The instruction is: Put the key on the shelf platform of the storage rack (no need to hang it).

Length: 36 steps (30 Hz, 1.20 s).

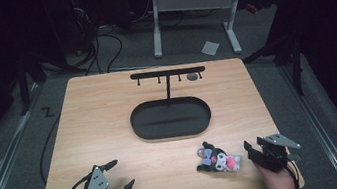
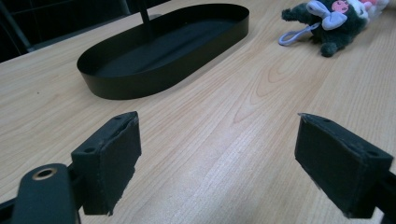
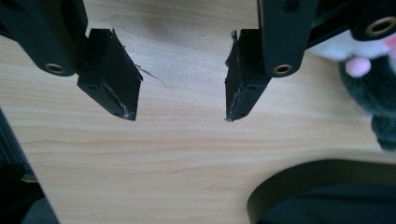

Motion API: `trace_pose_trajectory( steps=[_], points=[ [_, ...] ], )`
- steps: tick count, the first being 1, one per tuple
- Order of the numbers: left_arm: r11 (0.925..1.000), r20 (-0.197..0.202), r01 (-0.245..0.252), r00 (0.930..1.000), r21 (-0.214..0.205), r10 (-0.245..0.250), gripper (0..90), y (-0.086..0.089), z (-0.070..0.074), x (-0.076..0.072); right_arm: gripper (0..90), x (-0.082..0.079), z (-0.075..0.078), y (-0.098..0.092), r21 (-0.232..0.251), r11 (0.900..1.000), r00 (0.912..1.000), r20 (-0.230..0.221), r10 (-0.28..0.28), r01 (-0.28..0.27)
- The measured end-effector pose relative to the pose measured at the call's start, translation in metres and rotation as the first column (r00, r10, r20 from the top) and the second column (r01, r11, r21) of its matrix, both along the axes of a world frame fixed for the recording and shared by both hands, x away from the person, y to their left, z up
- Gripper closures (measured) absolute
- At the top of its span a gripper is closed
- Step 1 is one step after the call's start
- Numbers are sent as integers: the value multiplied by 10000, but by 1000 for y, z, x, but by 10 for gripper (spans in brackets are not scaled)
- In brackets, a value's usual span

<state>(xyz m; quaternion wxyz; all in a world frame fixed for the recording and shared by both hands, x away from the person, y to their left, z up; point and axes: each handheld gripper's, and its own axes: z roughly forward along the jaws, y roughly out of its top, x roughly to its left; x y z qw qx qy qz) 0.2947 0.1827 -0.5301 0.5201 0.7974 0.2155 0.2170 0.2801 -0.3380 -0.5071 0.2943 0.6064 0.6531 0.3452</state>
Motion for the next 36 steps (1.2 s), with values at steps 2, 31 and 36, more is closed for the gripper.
trace_pose_trajectory(
  steps=[2,31,36],
  points=[
    [9999,12,-112,9999,-12,112,150,0,0,0,503,-1,2,3,26,9995,9995,26,-328,327],
    [9998,36,189,9998,-98,-188,150,1,0,-1,407,13,28,-8,-867,9959,9721,-2344,34,-244],
    [9998,36,139,9999,-109,-138,150,2,0,-1,399,19,32,-2,-946,9924,9543,-2952,471,-782]
  ],
)
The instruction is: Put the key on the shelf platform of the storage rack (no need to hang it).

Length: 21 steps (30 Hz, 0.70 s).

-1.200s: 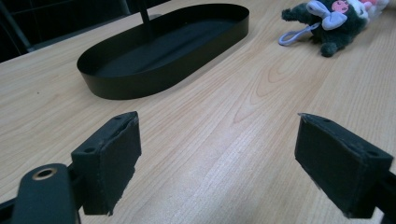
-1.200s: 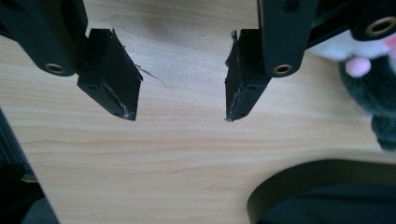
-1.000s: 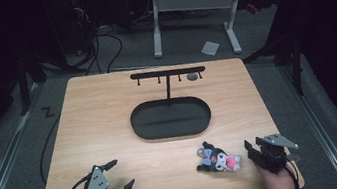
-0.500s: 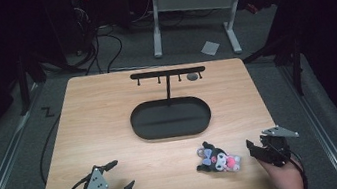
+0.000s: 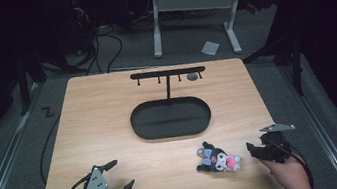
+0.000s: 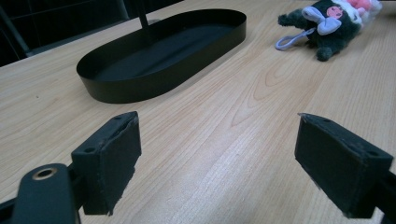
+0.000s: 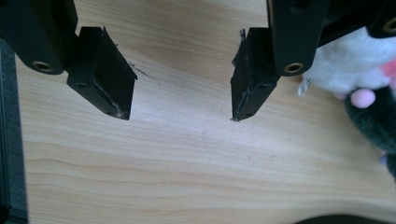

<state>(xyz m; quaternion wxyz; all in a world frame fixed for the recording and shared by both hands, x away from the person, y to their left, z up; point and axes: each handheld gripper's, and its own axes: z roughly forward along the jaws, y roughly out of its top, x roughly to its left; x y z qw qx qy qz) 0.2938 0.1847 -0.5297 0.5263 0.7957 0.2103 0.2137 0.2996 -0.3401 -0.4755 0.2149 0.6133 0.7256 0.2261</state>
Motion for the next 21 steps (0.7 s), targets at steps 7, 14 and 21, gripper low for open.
trace_pose_trajectory(
  steps=[7,14,21],
  points=[
    [10000,56,-15,10000,-72,15,151,1,0,-1,381,14,8,13,-762,9953,9955,-781,539,-598],
    [10000,59,29,10000,-60,-28,150,1,0,-1,375,26,10,13,-997,9912,9833,-1681,700,-876],
    [10000,26,28,10000,-33,-28,150,0,0,0,336,32,12,14,-1373,9727,9464,-2904,1411,-1871]
  ],
)
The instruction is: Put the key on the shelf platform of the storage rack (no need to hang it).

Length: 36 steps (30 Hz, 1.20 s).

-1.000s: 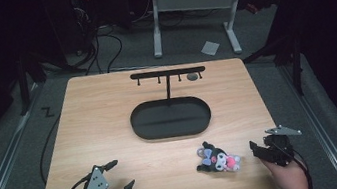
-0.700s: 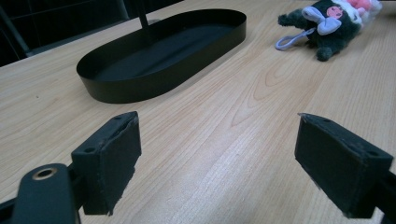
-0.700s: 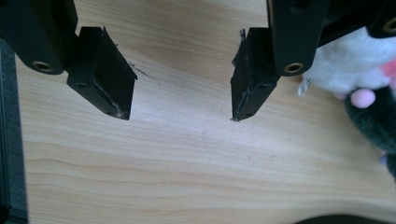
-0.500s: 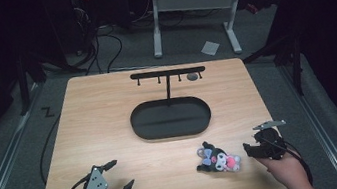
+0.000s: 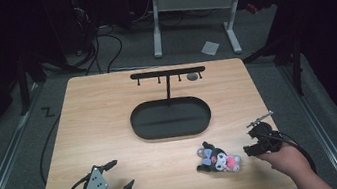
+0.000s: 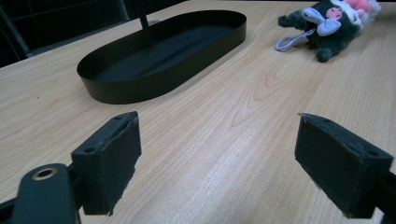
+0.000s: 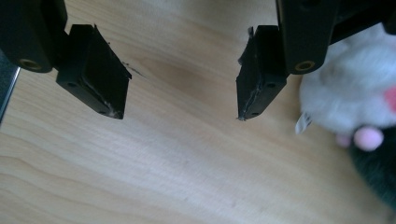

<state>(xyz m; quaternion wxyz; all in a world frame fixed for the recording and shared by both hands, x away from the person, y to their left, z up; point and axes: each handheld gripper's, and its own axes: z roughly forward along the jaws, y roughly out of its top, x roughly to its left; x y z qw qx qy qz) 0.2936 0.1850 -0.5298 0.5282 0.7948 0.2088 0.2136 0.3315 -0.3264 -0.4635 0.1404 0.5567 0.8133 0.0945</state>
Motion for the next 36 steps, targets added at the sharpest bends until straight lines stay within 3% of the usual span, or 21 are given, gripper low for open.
trace_pose_trajectory(
  steps=[4,6,7,8,11,13,14,16,17,20,21,22,23,24,25,26,27,32,35,36],
  points=[
    [10000,1,10,10000,3,-10,150,0,0,0,254,-1,3,6,-622,9913,9911,-737,1110,-1156],
    [10000,-14,10,10000,-11,-10,150,0,0,0,205,-2,6,10,-1057,9742,9771,-966,1897,-1995],
    [10000,-11,3,10000,-16,-3,151,0,0,0,160,-4,9,14,-1309,9605,9640,-1370,2280,-2458],
    [10000,-12,-1,10000,-13,1,151,0,0,0,160,-4,9,14,-1309,9605,9640,-1370,2280,-2458],
    [10000,-12,-4,10000,-14,4,151,0,0,0,147,-7,14,20,-1639,9358,9411,-1877,2811,-3122],
    [10000,-27,-4,10000,-25,4,150,0,0,0,118,-10,21,26,-1616,9257,9296,-2026,3080,-3419],
    [10000,-27,-3,10000,-22,3,150,0,0,0,118,-10,21,26,-1616,9257,9296,-2026,3080,-3419],
    [10000,-16,6,10000,-19,-7,150,0,0,0,83,-15,26,35,-1321,9199,9177,-2082,3385,-3693],
    [10000,-12,6,10000,-17,-6,150,0,0,0,83,-15,26,35,-1321,9199,9177,-2082,3385,-3693],
    [10000,-17,11,10000,-13,-11,150,0,0,0,50,-20,25,53,-1328,9007,9018,-1951,3855,-4137],
    [10000,-14,8,10000,-11,-8,150,0,0,0,50,-20,25,53,-1328,9007,9018,-1951,3855,-4137],
    [10000,-8,4,10000,2,-4,151,0,0,0,45,-21,24,62,-1301,8920,8943,-1859,4070,-4330],
    [10000,15,-1,10000,4,1,151,0,0,0,45,-21,24,62,-1301,8920,8943,-1859,4070,-4330],
    [10000,36,-3,10000,-6,3,150,0,0,-1,47,-21,21,72,-1329,8827,8867,-1803,4256,-4507],
    [10000,26,-8,10000,-3,8,150,0,0,0,47,-21,21,72,-1329,8827,8867,-1803,4256,-4507],
    [10000,-3,-9,10000,-19,9,150,0,0,0,67,-21,18,79,-1321,8729,8773,-1803,4447,-4696],
    [10000,-3,-9,10000,-19,9,151,0,0,0,67,-21,18,79,-1321,8729,8773,-1803,4447,-4696],
    [10000,-11,16,10000,-32,-16,150,0,0,0,104,-20,7,93,-1309,8452,8501,-1882,4919,-5181],
    [10000,-37,30,10000,-80,-30,150,0,0,0,145,-21,0,98,-1494,8282,8380,-1858,5130,-5402],
    [10000,-52,32,10000,-81,-33,150,1,0,1,153,-22,-1,100,-1484,8283,8379,-1857,5133,-5403]
  ],
)
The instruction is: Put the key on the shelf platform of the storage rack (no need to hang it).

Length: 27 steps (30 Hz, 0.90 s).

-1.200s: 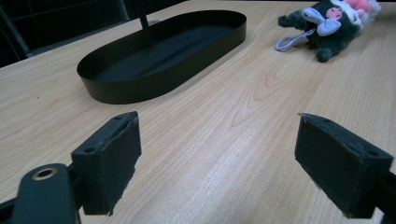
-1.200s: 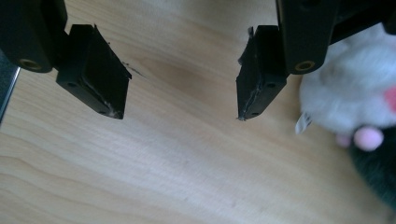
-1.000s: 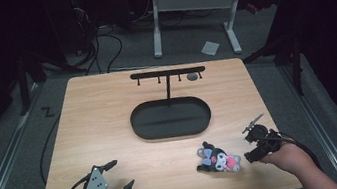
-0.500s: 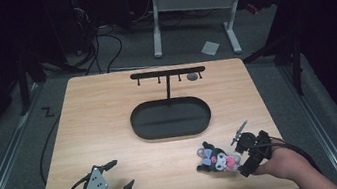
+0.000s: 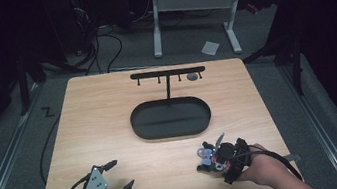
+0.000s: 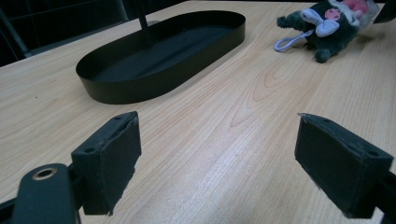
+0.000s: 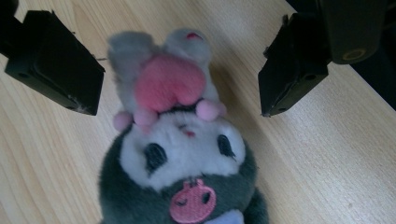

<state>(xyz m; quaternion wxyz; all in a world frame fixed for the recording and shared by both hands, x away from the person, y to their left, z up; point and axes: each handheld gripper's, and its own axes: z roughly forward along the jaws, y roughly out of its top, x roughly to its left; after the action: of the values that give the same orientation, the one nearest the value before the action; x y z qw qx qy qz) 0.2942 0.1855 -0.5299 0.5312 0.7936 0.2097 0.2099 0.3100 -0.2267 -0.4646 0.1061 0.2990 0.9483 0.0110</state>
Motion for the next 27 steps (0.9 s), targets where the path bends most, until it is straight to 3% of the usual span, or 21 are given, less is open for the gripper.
trace_pose_trajectory(
  steps=[10,15,17,22,27],
  points=[
    [10000,-7,13,10000,4,-13,150,0,0,0,359,-2,-10,3,-73,9996,9996,-29,288,-288],
    [10000,-4,21,10000,2,-21,150,0,0,0,353,0,-14,2,74,10000,10000,-53,-56,57],
    [10000,-5,19,10000,-2,-19,151,0,0,0,289,1,-9,1,208,9991,9993,33,-372,371],
    [10000,-33,20,10000,-6,-20,150,0,0,1,270,-2,-4,0,277,9990,9994,71,-347,345],
    [10000,24,22,10000,14,-22,151,0,0,0,398,-3,-15,-4,203,9992,9994,47,-345,344]
  ],
)
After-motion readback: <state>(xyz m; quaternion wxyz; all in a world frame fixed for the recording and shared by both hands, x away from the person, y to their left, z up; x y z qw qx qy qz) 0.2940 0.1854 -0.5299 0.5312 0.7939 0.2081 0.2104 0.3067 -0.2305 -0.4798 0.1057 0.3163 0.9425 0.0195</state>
